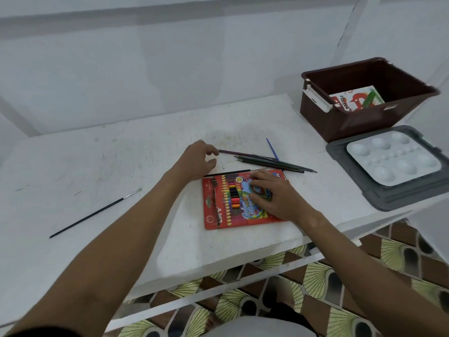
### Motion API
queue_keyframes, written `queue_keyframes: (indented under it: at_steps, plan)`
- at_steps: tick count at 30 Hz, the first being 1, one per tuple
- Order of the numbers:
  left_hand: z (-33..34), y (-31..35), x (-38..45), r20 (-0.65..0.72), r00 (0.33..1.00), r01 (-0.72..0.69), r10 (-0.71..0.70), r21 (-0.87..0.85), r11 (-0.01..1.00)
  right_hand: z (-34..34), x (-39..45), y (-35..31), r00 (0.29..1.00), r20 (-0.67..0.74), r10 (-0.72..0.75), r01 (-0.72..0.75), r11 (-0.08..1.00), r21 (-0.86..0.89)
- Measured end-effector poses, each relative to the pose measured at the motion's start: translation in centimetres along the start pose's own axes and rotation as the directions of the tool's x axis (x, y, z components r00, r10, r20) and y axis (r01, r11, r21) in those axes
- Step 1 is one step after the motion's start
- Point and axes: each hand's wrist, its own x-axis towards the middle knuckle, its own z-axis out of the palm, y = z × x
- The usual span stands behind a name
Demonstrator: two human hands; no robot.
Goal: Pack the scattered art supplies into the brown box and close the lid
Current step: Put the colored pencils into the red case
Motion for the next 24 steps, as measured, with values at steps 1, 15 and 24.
queue_keyframes:
  at_steps: [1, 15, 24]
  plan:
    - [0.1, 0.3, 0.8, 0.026, 0.999, -0.021, 0.021, 0.024, 0.999, 0.0, 0.0, 0.0, 1.0, 0.002, 0.001, -0.001, 1.0, 0.005]
    - [2.4, 5.4, 6.0, 0.338, 0.931, -0.22, 0.138, 0.216, 0.951, 0.3, 0.1, 0.2, 0.999, -0.038, -0.025, 0.025, 1.0, -0.012]
    - [-0.1, 3.2, 4.5, 0.371, 0.926, -0.151, 0.065, 0.207, 0.967, 0.4, -0.1, 0.2, 0.999, -0.04, -0.032, 0.032, 0.999, -0.003]
